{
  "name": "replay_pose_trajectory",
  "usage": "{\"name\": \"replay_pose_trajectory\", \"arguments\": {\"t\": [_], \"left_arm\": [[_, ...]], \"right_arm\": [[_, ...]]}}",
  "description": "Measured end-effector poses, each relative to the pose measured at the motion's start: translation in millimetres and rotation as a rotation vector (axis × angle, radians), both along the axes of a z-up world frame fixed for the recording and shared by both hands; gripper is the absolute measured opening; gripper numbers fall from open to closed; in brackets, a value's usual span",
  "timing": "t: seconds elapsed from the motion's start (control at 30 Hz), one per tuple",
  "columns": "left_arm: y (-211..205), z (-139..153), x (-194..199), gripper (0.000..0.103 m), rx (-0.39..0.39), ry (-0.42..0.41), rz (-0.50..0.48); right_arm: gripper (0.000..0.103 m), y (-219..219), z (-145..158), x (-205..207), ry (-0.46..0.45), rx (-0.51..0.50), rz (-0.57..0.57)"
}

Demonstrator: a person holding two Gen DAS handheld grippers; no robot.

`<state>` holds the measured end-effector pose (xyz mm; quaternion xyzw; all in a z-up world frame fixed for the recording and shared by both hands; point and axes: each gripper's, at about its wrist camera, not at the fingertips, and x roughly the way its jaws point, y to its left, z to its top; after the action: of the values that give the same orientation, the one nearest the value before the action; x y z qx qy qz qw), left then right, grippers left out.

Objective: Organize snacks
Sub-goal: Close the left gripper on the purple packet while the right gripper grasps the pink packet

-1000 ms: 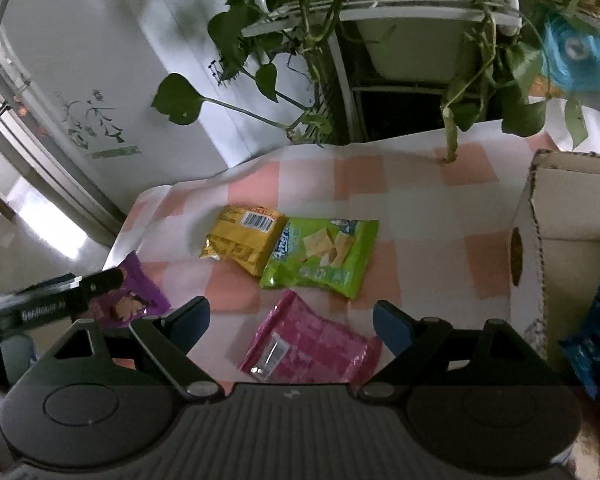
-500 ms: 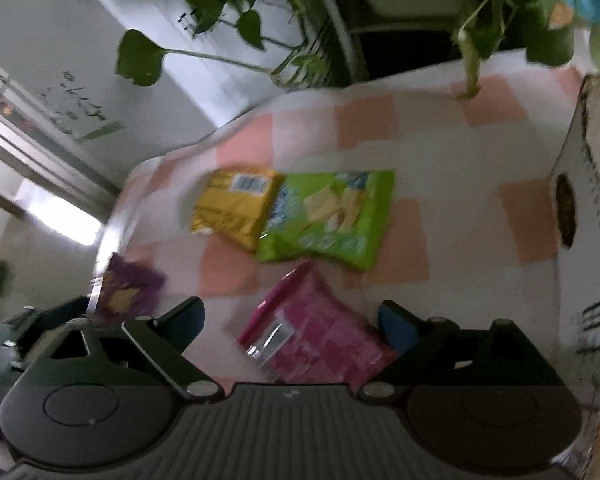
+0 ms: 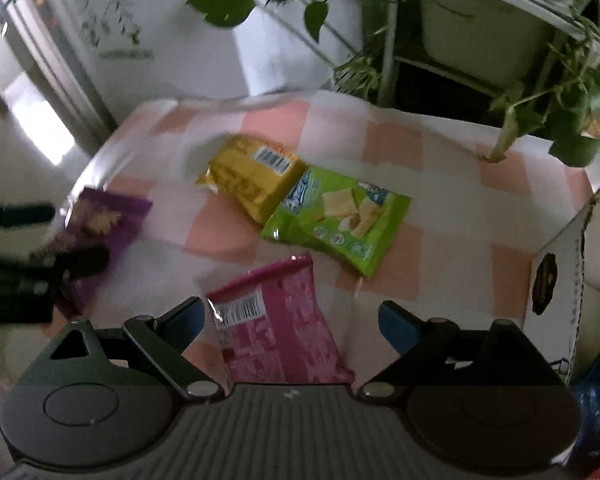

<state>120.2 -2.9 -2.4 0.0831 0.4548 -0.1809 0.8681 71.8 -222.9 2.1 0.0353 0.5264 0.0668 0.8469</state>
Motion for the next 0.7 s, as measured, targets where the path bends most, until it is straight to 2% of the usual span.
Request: {"name": "replay_pose_trajectory", "arguments": {"t": [0.13,0.23,0.27,0.4,0.7], "left_arm": [[-5.9,-15.1,9.0,0.094,0.031,0.066,0.012],[-11.4,-24.2,8.5,0.097,0.093,0.063,-0.007],[-11.4,-26.2,8.3,0.101,0.099,0.065,-0.009],[-3.5,-30.2,12.6,0.103,0.046,0.110,0.022],[-3.5,-31.1,7.6,0.103,0.040,0.085,0.025]], "right_arm": [[0.097,5.3,-7.6,-0.7,0.016,-0.046,0.061],[0.097,11.4,-13.8,0.3,0.018,-0.085,0.082],[0.097,12.7,-15.8,0.6,0.018,-0.095,0.086],[0.101,16.8,-19.0,0.9,0.006,-0.106,0.087],[0.103,15.4,-21.3,1.2,-0.005,-0.100,0.071]]}}
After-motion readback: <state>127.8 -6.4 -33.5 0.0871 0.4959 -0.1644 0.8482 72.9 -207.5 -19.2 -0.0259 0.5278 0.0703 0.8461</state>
